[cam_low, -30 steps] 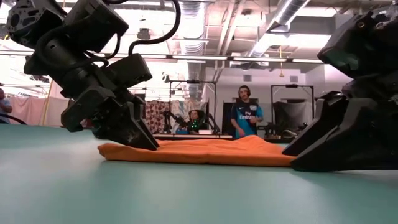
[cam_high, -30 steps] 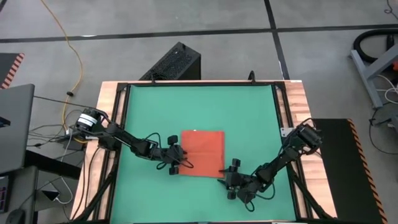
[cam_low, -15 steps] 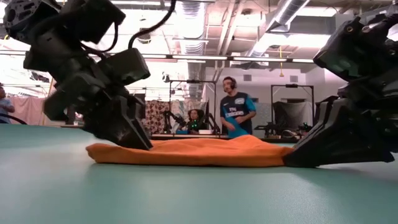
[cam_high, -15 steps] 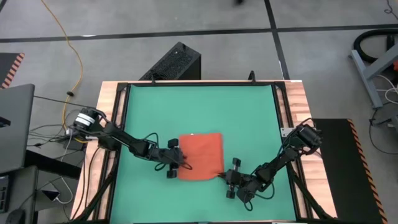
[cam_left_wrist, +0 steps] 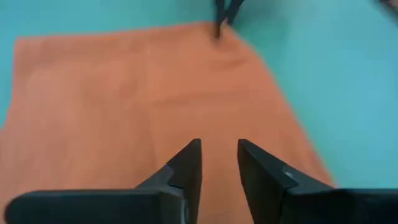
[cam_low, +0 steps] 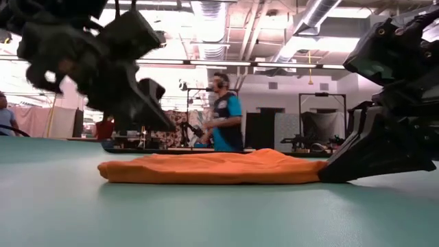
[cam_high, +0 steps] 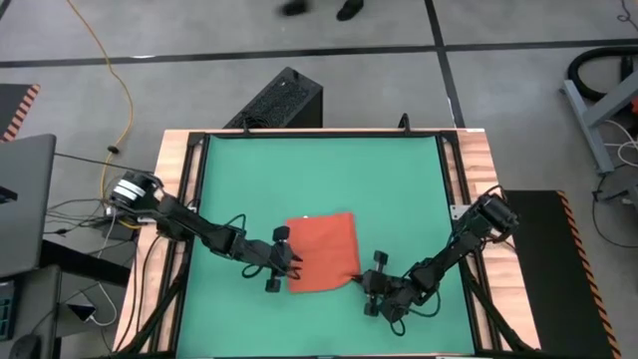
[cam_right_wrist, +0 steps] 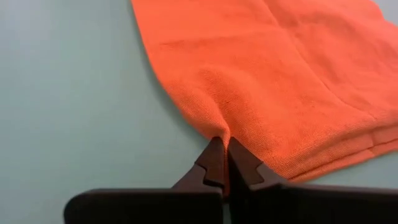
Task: Roll towel
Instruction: Roll the orange towel
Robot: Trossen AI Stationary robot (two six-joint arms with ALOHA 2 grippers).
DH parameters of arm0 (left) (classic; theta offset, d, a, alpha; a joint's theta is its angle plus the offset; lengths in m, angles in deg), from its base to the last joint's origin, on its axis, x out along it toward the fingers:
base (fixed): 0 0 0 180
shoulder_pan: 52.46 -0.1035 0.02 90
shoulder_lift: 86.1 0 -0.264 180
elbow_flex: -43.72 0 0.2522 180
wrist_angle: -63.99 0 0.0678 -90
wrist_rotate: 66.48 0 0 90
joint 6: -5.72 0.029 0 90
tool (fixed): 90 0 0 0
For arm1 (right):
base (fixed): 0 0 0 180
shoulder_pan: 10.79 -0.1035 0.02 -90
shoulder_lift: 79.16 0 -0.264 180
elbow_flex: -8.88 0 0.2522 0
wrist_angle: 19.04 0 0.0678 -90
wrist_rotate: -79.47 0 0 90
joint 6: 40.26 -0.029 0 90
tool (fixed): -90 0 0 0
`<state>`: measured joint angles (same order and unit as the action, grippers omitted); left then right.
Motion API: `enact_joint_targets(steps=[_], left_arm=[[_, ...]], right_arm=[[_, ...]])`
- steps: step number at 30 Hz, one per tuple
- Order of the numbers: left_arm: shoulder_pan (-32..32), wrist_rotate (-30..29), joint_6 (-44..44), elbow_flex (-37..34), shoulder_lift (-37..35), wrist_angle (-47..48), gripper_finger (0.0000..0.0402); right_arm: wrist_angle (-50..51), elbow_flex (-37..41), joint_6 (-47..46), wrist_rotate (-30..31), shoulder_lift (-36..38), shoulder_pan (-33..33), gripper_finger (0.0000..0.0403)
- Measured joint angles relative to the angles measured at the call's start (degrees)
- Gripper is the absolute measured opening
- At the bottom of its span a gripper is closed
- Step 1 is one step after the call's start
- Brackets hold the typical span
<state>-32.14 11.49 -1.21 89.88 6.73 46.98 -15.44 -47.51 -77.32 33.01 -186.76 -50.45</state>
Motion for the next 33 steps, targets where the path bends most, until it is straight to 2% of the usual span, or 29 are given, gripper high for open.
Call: enact_joint_targets(steps=[3,7,17,22,33], left_arm=[[1.2,-2.3,-1.7,0.0,3.4,-2.2,0.0056],[3.4,-2.1,-1.9,0.0,7.0,-5.5,0.0008],[5.2,-3.2,-3.4,0.1,7.7,-4.2,0.0],[5.1,-3.1,-4.4,0.1,7.7,-1.8,0.0],[5.0,1.5,-6.7,0.1,7.6,-1.3,0.0]], right_arm=[[0.8,0.1,0.0,-0.3,1.8,0.2,0.0014],[1.6,0.1,0.0,-2.7,3.5,1.0,0.0014],[0.9,0.1,-0.1,-10.8,7.9,3.9,0.0014],[1.4,0.0,0.0,-11.0,12.4,5.2,0.0014],[2.8,-0.1,-4.6,-16.8,14.2,12.7,0.0013]])
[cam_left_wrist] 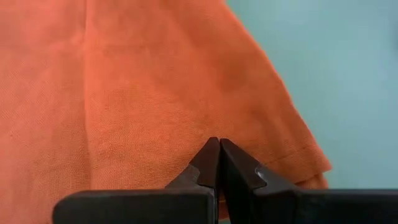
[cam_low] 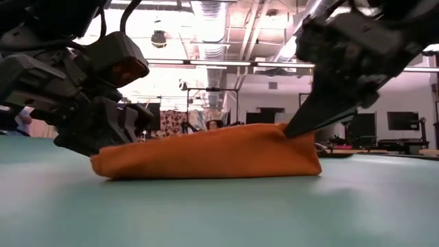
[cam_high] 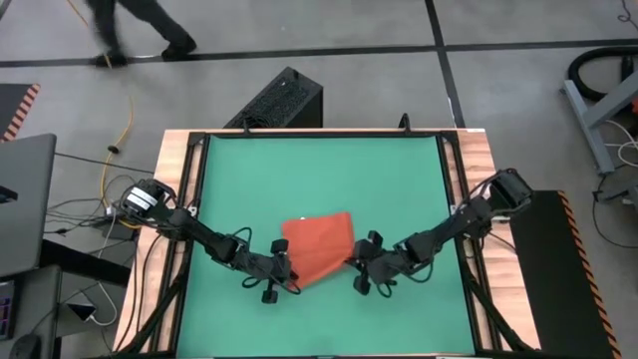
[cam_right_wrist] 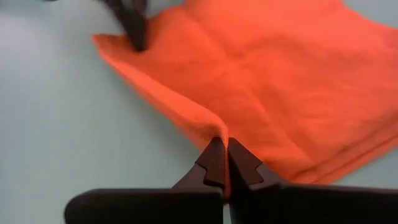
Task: Roll towel
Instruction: Roll the orange towel
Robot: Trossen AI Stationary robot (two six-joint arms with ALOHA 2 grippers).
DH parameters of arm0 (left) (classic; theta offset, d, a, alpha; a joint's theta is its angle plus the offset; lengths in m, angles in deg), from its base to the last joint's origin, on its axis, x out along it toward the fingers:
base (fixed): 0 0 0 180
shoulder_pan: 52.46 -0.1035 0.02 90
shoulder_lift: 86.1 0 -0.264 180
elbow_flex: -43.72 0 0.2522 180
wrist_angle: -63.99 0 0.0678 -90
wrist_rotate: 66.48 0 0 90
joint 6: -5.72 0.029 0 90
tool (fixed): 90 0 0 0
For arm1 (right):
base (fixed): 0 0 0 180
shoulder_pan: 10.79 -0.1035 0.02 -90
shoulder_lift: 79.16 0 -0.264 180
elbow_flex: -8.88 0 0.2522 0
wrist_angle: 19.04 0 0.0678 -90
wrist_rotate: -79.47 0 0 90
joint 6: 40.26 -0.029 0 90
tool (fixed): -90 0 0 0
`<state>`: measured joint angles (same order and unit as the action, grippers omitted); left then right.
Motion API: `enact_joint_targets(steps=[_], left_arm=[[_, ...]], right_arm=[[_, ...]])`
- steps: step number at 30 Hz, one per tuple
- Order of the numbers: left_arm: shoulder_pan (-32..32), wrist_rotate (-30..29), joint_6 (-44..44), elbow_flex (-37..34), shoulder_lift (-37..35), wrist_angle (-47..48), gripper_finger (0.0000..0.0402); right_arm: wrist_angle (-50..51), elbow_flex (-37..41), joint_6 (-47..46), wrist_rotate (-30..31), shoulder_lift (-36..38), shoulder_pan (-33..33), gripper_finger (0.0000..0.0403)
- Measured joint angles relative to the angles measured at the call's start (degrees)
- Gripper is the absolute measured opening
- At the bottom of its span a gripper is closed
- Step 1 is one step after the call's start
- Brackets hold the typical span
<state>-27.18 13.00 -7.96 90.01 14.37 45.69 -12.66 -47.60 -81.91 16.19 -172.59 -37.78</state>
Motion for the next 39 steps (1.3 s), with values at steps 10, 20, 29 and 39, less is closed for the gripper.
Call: enact_joint_targets(steps=[10,20,29,39], left_arm=[[0.0,1.0,-2.7,0.0,-0.4,0.6,0.0],[0.1,1.5,-5.9,-0.1,-8.8,7.0,0.0],[3.0,-3.3,-7.2,0.0,-21.1,13.6,0.0],[8.3,-7.1,2.5,10.2,-12.6,19.9,0.0]], right_arm=[[7.6,-0.1,-7.8,-0.1,0.0,4.2,0.0013],[7.4,-0.1,-7.5,0.3,-1.4,4.3,0.0013],[5.7,-0.1,-7.5,0.2,-1.7,4.8,0.0013],[4.2,-0.1,-7.5,-2.6,-1.7,7.7,0.0013]])
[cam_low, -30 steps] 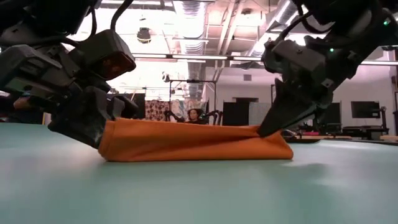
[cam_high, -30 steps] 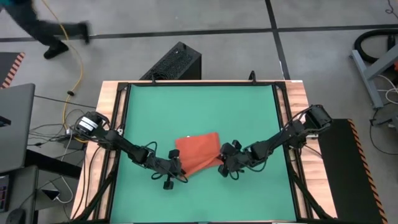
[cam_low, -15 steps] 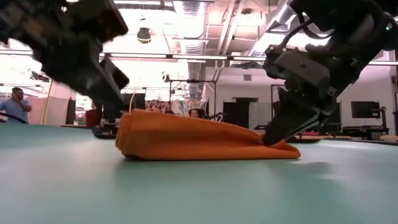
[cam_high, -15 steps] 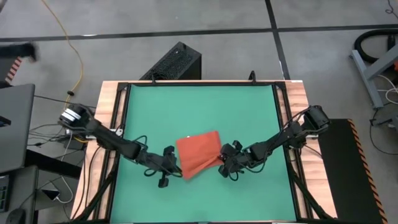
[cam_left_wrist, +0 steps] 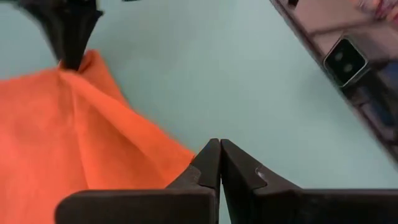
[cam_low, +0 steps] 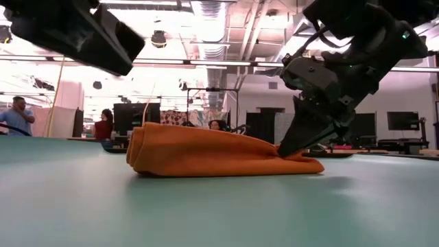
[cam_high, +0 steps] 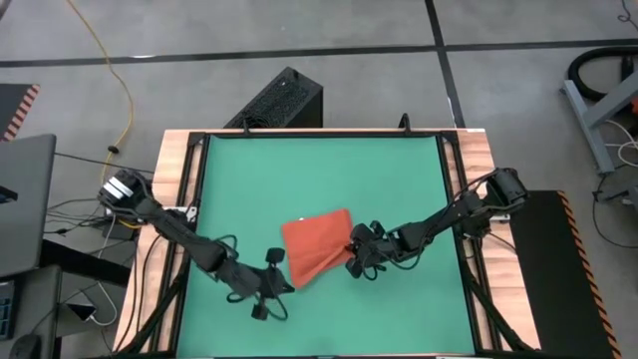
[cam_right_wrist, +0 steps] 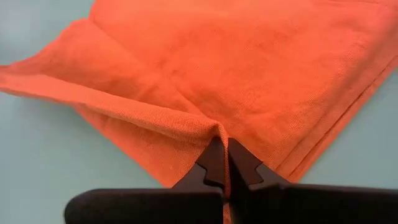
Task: Roll towel
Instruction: Roll the orange towel
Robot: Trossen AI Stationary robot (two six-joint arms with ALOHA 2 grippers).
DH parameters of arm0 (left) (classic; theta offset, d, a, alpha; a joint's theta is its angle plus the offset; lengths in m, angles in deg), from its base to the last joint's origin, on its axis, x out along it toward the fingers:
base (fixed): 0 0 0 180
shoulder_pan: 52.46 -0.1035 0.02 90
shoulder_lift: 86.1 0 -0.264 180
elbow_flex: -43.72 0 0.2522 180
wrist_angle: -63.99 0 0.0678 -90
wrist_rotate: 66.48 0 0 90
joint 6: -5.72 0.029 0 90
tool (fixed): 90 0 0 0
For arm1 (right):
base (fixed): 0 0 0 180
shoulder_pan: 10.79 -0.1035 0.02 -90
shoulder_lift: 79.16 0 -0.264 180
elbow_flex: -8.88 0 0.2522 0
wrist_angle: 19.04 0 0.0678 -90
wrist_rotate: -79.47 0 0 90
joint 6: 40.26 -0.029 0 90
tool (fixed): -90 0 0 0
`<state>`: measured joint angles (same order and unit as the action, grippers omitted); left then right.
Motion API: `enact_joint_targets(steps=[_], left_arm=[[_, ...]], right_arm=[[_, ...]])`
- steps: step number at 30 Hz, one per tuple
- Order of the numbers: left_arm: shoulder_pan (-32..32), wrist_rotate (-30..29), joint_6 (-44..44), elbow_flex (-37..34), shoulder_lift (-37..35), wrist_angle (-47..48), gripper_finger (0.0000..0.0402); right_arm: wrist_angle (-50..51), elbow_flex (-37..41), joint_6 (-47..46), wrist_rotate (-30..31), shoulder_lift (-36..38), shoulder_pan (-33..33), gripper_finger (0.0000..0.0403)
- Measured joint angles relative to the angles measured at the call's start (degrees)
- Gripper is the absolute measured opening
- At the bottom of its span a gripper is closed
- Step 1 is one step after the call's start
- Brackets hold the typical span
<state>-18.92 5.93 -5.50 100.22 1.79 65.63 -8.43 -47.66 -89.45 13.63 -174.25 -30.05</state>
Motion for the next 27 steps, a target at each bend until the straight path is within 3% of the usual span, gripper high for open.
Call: enact_joint_targets(steps=[4,13,20,27], left_arm=[[1.0,-2.5,4.6,7.7,4.5,8.2,0.0],[1.1,-2.2,11.1,20.0,10.9,24.3,0.0],[0.7,0.8,13.6,22.6,14.9,24.8,0.0],[-0.6,-0.9,13.7,22.6,15.4,25.1,0.0]], right_arm=[[0.2,0.0,0.2,0.0,0.0,0.0,0.0013],[0.2,0.0,1.3,-0.1,0.0,0.7,0.0013],[0.2,0.0,1.6,0.0,0.0,0.7,0.0013],[0.2,0.0,1.8,0.0,0.0,0.7,0.0013]])
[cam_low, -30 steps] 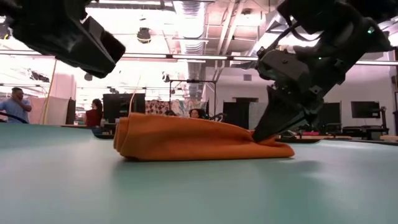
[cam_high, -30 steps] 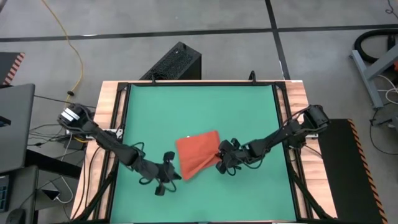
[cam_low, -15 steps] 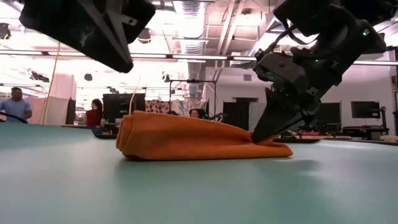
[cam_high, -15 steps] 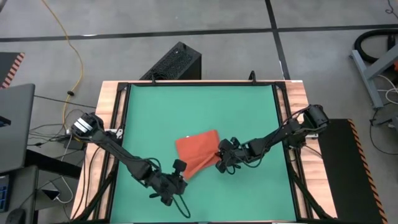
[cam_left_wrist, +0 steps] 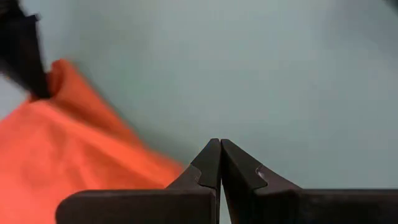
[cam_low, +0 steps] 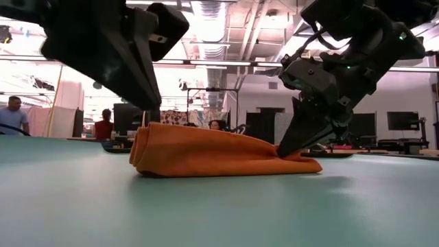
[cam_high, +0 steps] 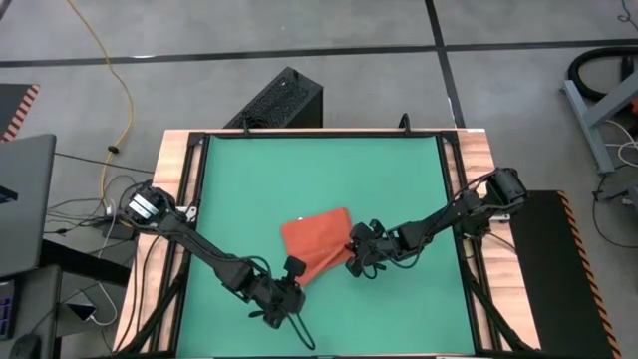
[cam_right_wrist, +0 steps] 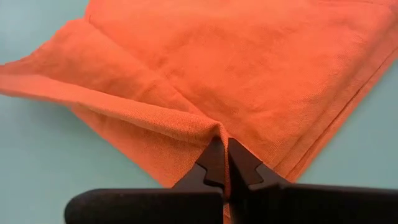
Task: Roll towel
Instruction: Roll the orange towel
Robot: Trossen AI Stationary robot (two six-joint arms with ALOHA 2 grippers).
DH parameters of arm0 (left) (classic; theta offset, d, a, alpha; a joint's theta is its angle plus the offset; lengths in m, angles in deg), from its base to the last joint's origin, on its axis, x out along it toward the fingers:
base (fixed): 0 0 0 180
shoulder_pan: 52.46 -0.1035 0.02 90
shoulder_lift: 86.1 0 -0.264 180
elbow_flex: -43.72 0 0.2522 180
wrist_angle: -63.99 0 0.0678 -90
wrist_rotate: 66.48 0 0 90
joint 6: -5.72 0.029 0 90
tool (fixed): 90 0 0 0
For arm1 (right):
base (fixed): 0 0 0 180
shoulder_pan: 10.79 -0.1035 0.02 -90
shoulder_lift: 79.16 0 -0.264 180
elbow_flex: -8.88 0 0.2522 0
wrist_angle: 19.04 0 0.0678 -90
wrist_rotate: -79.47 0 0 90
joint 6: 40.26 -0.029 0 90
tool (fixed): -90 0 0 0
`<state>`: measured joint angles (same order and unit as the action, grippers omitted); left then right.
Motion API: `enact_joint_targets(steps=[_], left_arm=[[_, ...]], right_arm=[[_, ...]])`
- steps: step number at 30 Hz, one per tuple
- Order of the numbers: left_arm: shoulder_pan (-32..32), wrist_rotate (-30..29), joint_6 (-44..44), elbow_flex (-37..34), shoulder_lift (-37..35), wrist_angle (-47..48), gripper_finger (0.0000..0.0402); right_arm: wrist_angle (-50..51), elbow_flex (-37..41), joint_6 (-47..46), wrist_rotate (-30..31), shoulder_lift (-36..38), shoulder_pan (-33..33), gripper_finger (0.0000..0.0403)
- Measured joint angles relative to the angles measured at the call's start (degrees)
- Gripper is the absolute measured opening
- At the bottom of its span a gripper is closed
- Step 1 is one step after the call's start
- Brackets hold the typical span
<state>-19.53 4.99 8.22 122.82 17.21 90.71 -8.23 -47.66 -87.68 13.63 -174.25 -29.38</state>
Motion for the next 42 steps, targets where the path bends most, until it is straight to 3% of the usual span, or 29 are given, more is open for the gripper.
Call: enact_joint_targets(steps=[6,13,15,20,23,29,36,42], left_arm=[[-1.3,-3.8,-0.9,0.0,0.0,3.3,0.0],[-3.1,-14.8,-4.9,-0.1,-0.2,12.4,0.0],[-2.9,-12.7,-5.0,-0.2,-1.4,11.9,0.0],[1.1,-1.6,2.2,0.1,-3.1,-2.6,0.0],[1.2,0.9,4.4,0.1,-0.9,-5.9,0.0],[-0.6,0.1,4.5,2.0,4.1,-1.3,0.0],[-0.8,-12.1,2.5,8.7,7.6,15.1,0.0],[-1.9,-13.2,-0.6,8.6,7.2,18.5,0.0]], right_arm=[[-0.1,0.0,0.7,0.1,0.0,0.0,0.0013],[-0.1,0.0,1.0,0.2,0.0,0.0,0.0013],[-0.1,0.0,1.2,0.3,0.0,0.0,0.0013],[-0.2,0.0,2.3,0.4,0.0,0.0,0.0013],[-0.3,0.0,2.4,0.4,0.0,0.0,0.0013],[-0.8,0.0,2.4,0.4,0.0,0.0,0.0013],[-0.8,0.0,2.4,0.5,0.0,0.0,0.0013],[-0.6,0.0,2.5,1.3,0.0,0.0,0.0013]])
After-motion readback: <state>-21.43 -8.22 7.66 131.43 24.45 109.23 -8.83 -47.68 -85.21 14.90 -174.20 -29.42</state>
